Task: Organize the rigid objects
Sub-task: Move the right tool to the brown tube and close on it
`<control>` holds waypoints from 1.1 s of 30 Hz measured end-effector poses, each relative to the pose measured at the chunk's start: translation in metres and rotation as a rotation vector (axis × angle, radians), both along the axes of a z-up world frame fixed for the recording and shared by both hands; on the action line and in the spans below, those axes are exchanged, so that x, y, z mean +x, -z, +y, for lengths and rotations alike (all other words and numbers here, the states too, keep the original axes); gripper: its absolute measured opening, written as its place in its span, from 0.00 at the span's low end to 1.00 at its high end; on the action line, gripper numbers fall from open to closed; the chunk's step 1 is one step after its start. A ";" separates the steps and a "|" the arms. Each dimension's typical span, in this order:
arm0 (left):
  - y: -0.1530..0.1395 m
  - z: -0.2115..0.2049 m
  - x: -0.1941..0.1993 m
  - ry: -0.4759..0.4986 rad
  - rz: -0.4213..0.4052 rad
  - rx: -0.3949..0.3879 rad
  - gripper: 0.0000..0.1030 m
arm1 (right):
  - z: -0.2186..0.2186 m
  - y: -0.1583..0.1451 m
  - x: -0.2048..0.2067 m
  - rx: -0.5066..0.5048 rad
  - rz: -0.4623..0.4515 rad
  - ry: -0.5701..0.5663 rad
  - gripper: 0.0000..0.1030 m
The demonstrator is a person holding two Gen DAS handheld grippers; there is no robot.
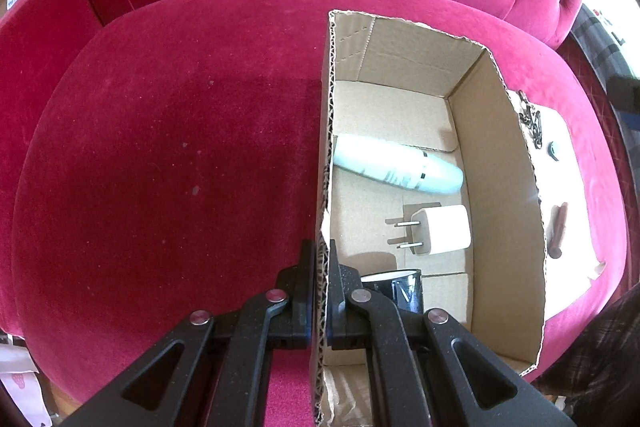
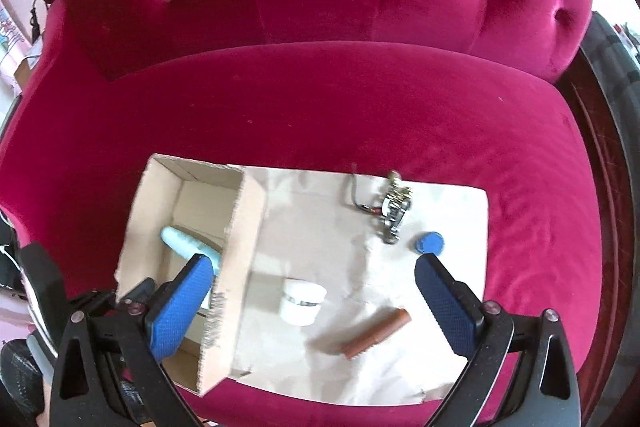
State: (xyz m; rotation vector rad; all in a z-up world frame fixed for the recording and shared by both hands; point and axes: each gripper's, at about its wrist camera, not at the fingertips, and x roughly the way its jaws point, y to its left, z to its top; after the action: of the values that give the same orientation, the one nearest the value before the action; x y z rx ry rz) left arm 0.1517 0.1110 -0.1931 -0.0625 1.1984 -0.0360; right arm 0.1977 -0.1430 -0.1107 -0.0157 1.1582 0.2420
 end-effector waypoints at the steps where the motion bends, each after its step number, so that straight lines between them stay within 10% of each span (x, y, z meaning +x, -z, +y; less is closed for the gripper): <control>1: 0.000 0.000 0.000 0.000 0.000 0.001 0.03 | -0.004 0.002 -0.001 -0.004 0.004 0.009 1.00; 33: 0.000 0.001 0.001 -0.001 -0.002 0.001 0.03 | -0.060 0.117 -0.018 -0.064 0.290 0.268 1.00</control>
State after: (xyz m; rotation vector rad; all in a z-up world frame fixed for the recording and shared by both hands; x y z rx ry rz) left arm 0.1525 0.1122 -0.1929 -0.0617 1.1966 -0.0345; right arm 0.1800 -0.2027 -0.2279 0.1214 1.4411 -0.0327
